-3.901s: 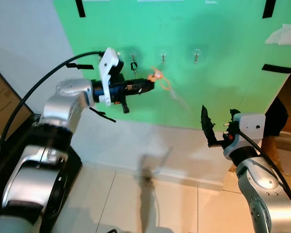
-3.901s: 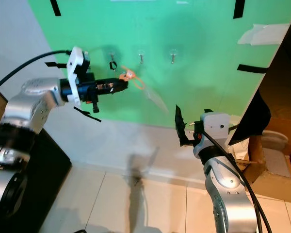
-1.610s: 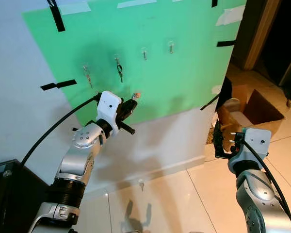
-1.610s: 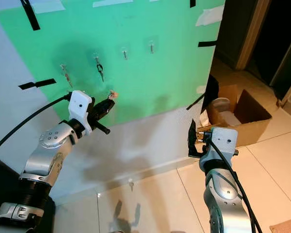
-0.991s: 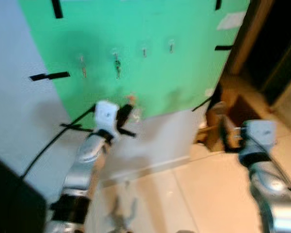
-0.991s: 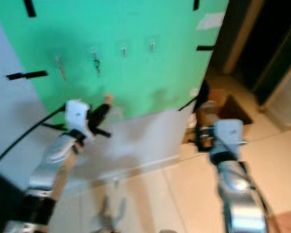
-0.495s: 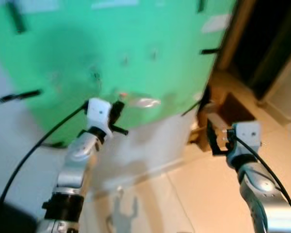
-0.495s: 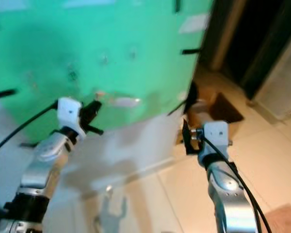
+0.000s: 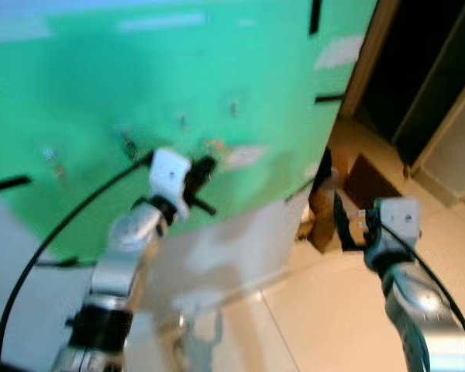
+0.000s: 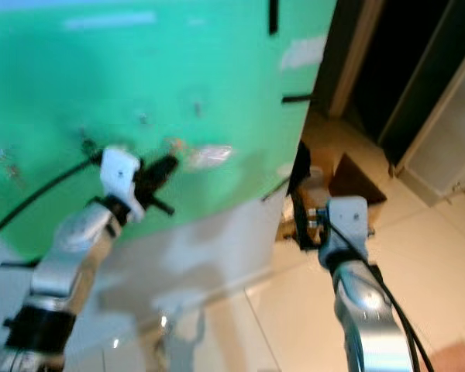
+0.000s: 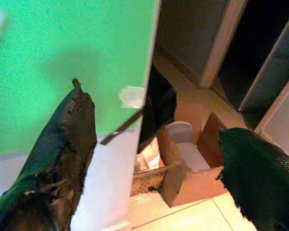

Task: Hang keys on a hook

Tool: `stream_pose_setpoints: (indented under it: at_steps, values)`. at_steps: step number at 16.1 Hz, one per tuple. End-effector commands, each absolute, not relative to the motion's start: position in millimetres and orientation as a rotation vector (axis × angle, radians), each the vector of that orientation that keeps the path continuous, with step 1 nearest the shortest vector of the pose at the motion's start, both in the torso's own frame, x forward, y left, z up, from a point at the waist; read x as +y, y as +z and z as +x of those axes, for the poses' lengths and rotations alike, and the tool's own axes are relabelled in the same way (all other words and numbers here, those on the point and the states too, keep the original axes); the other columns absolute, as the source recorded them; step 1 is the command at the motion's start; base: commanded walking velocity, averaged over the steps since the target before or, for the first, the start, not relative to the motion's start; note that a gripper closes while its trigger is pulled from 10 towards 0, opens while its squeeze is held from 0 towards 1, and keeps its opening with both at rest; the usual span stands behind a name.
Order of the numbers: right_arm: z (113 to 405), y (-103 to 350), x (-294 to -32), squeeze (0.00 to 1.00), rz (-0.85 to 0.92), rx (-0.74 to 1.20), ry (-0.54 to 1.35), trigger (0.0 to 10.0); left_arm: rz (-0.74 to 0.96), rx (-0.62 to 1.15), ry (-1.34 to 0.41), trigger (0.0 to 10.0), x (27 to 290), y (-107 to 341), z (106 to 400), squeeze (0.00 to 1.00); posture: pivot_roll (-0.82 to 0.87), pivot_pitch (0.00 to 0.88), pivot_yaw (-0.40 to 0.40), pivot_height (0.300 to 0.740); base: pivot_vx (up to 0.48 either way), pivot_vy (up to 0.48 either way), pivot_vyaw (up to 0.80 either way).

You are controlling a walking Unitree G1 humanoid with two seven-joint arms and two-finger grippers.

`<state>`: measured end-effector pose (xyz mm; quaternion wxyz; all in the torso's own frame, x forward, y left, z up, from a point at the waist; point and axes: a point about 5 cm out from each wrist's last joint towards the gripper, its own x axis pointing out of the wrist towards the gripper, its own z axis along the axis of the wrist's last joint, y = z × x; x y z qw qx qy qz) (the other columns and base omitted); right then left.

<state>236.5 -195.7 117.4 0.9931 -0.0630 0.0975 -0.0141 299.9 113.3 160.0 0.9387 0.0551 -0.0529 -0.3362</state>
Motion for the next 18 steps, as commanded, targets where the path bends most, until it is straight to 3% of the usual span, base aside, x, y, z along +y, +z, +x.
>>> stream_pose_setpoints:
  at_steps: [1, 8, 18]
  values:
    - [235.2, 117.6, -199.0, 0.0, -0.127, 0.193, -0.036, 10.0, 0.149, -0.101, -0.79, 10.0, 108.9, 168.1, 296.8, 0.0, -0.1, 0.0, 0.019, 0.74, 0.0, 0.0, 0.0]
    - [237.2, 120.6, -199.1, 0.0, -0.122, 0.173, -0.033, 10.0, 0.325, -0.122, -0.745, 10.0, 152.9, 233.9, 326.9, 0.0, -0.08, 0.0, 0.029, 0.74, 0.0, 0.0, 0.0]
    - [239.8, 118.1, -189.7, 0.0, -0.108, 0.171, -0.007, 10.0, 0.396, -0.036, -0.679, 10.0, 194.6, 244.8, 324.2, 0.0, -0.06, 0.0, 0.028, 0.74, 0.0, 0.0, 0.0]
